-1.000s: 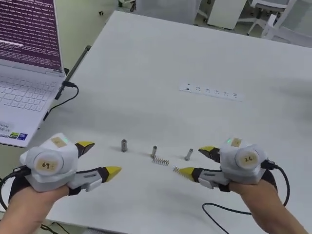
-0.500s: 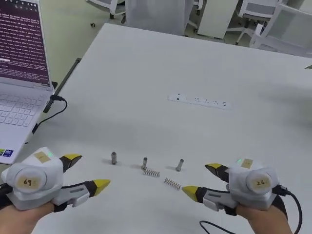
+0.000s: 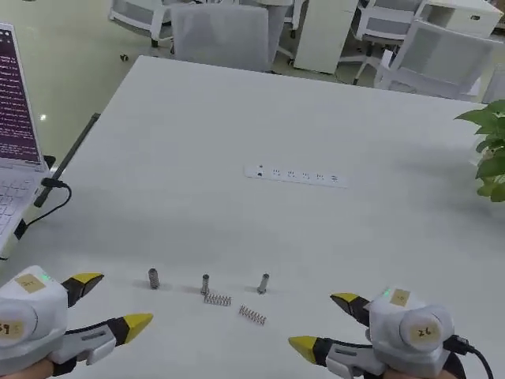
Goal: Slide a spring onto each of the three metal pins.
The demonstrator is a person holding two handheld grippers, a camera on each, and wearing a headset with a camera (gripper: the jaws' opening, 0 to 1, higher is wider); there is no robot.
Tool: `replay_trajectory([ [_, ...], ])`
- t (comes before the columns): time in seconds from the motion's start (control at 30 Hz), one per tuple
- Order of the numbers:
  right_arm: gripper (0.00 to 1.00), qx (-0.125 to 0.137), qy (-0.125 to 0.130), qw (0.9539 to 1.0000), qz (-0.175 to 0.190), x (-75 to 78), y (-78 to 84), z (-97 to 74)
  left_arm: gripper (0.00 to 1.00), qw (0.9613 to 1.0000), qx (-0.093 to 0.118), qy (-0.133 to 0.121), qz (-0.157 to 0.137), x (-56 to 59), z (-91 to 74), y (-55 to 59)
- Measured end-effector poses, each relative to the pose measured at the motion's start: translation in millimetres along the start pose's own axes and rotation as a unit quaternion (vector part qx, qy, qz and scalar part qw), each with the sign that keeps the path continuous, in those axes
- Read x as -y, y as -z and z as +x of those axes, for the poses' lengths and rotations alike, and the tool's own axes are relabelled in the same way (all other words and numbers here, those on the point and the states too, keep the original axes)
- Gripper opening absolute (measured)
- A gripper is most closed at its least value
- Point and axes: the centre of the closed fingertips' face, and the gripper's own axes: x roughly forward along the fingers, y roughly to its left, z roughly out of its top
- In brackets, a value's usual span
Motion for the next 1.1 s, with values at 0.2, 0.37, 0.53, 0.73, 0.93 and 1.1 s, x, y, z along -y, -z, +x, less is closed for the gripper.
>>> replay_trajectory([
  [0.2, 0.62, 0.004, 0.008, 0.9999, 0.008, 6.9, 1.5, -6.6, 0.57, 0.9999, -0.003, 0.008, 0.007, 7.8, 8.4, -3.9],
  [0.37, 0.63, 0.002, 0.005, 1.0, 0.007, 6.2, 2.4, -8.1, 0.57, 0.9997, -0.008, 0.017, 0.013, 14.6, 15.1, -5.3],
  [0.53, 0.63, 0.003, 0.001, 1.0, 0.009, 4.2, 3.0, -8.5, 0.57, 0.9992, -0.015, 0.029, 0.024, 23.4, 20.2, -4.7],
  [0.73, 0.63, 0.002, -0.008, 0.9999, 0.009, -0.1, 3.6, -7.1, 0.56, 0.9982, -0.026, 0.041, 0.034, 30.8, 25.9, 1.4],
  [0.93, 0.63, 0.003, -0.011, 0.9999, 0.011, 0.7, 5.3, -8.0, 0.54, 0.9972, -0.035, 0.053, 0.039, 38.8, 33.2, 6.0],
  [1.1, 0.63, 0.0, -0.013, 0.9999, 0.01, 2.1, 6.5, -9.5, 0.53, 0.9956, -0.042, 0.067, 0.051, 46.1, 42.6, 6.4],
])
